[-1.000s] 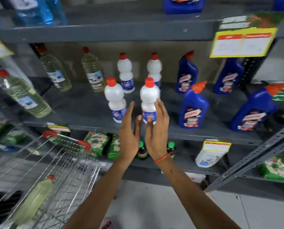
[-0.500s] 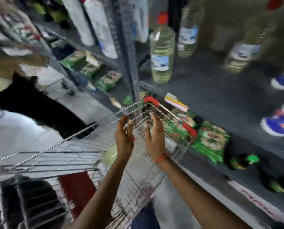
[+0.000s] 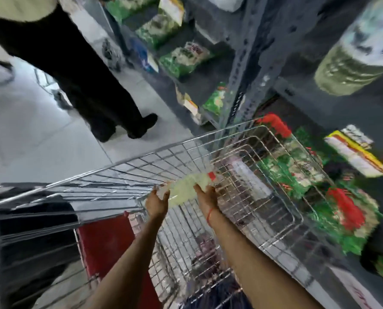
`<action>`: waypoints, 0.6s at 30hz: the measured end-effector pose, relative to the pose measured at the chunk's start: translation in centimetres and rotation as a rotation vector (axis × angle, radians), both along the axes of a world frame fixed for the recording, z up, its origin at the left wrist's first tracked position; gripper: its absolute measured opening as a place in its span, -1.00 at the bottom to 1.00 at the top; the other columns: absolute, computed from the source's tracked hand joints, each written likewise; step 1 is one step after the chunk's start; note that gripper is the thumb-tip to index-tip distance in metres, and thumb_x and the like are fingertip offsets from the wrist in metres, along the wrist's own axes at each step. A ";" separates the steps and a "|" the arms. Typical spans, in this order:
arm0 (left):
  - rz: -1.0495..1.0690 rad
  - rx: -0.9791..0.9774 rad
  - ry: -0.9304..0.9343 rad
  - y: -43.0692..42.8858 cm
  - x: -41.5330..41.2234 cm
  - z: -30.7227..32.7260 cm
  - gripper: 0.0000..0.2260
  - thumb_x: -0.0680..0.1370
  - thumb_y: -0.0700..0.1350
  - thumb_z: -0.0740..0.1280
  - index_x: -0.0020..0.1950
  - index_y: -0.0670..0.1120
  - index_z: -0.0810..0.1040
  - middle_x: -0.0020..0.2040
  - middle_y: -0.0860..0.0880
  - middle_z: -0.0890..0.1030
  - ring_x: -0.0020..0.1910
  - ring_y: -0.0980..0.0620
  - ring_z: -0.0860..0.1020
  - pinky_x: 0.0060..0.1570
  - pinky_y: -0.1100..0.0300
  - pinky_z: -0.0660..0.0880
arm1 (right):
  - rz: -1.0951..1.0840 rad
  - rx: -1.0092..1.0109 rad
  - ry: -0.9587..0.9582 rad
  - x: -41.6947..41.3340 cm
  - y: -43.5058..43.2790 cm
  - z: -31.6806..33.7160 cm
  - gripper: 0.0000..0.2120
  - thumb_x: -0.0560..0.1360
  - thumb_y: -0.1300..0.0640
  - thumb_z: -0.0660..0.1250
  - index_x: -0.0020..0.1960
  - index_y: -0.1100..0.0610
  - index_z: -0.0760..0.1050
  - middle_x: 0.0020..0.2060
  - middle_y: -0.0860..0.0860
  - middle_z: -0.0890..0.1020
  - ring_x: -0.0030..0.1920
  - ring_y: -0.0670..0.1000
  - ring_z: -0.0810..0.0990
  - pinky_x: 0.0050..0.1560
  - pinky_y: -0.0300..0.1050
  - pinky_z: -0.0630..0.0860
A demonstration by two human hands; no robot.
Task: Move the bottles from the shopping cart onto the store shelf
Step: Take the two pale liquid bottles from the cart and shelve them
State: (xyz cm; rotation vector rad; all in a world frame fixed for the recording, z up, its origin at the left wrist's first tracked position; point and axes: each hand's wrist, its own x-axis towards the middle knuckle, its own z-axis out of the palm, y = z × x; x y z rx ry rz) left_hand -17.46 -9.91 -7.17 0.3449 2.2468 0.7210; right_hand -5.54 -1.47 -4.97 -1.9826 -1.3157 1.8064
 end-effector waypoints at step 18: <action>0.068 0.150 -0.260 -2.3 -3.8 -0.6 -0.67 0.44 0.02 0.43 -0.22 -0.28 0.61 -0.37 -0.07 0.53 -0.27 -0.08 0.49 -0.24 0.12 0.39 | -0.358 -0.180 0.133 -2.7 -1.3 -3.7 -0.23 0.16 0.10 0.63 0.26 0.07 0.34 0.06 0.08 0.56 0.03 0.12 0.53 0.03 0.16 0.60</action>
